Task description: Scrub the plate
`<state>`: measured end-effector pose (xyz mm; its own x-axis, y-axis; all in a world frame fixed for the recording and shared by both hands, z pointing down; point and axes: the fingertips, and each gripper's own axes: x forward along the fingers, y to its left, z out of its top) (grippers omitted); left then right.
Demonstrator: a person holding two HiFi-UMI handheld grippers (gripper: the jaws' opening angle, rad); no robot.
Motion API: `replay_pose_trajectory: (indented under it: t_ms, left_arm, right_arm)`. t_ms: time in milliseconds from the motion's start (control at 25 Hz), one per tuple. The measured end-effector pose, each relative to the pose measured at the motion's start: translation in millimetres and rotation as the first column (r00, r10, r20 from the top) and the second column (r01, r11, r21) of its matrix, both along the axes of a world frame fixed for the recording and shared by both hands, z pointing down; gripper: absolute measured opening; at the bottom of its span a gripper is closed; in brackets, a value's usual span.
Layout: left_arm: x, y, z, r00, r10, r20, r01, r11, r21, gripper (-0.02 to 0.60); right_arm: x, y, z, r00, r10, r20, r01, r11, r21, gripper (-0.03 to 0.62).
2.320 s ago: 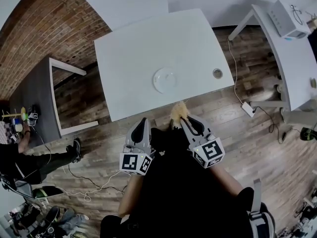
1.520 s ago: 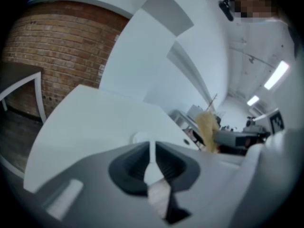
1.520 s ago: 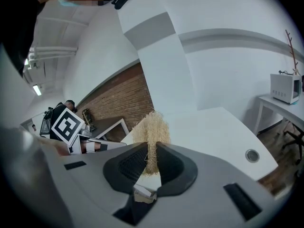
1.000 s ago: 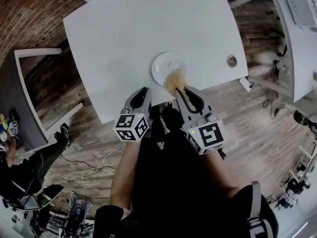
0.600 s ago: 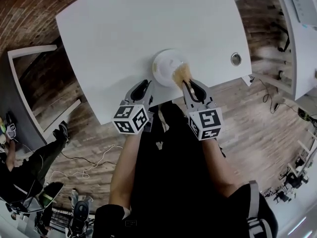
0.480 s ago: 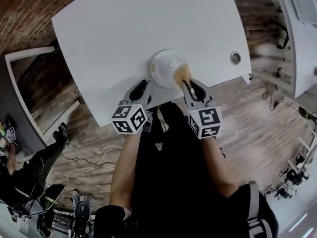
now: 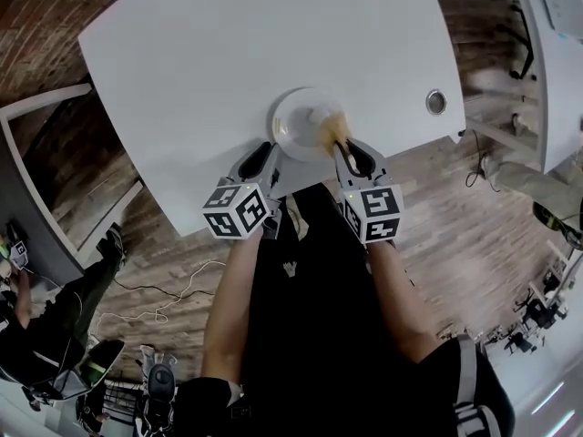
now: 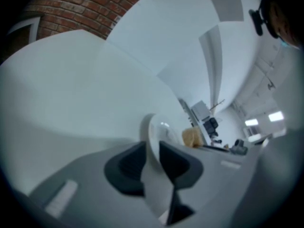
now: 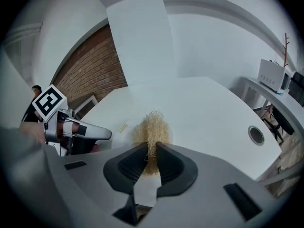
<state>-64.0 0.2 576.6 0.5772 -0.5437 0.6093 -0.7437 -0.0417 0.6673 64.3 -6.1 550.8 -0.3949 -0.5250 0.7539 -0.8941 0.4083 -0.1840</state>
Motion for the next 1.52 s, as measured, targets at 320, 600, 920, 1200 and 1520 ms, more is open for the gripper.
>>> replay_pose_trajectory:
  t_ms: [320,600,920,1200,1520]
  left_arm:
    - [4,-2,9,1.0,-0.001,0.015,0.002,0.998,-0.058,0.04]
    - [5,-1,8,0.998,-0.05,-0.036,0.047,0.996,-0.078,0.021]
    - [9,-1,8,0.998,-0.057,-0.032,0.055,0.995,-0.084,0.018]
    - [5,-1,8,0.996,-0.076,-0.037,0.073,0.994,-0.086,0.014]
    - [6,-1,8,0.997,-0.072,-0.018,0.071,0.994,-0.079,0.015]
  right_arm:
    - [3,4,17,1.0,-0.002,-0.016,0.001,0.999,-0.052,0.044]
    - [0,4,19,1.0,-0.011,-0.027,0.01,0.998,-0.061,0.044]
    - [-44,18,22,0.993,-0.116,0.014,0.117,0.989,-0.095,0.044]
    - [-73,23,22,0.985,-0.164,0.055,0.169,0.98,-0.108,0.044]
    - [-56,21,24,0.988,-0.151,0.042,0.155,0.981,-0.12,0.044]
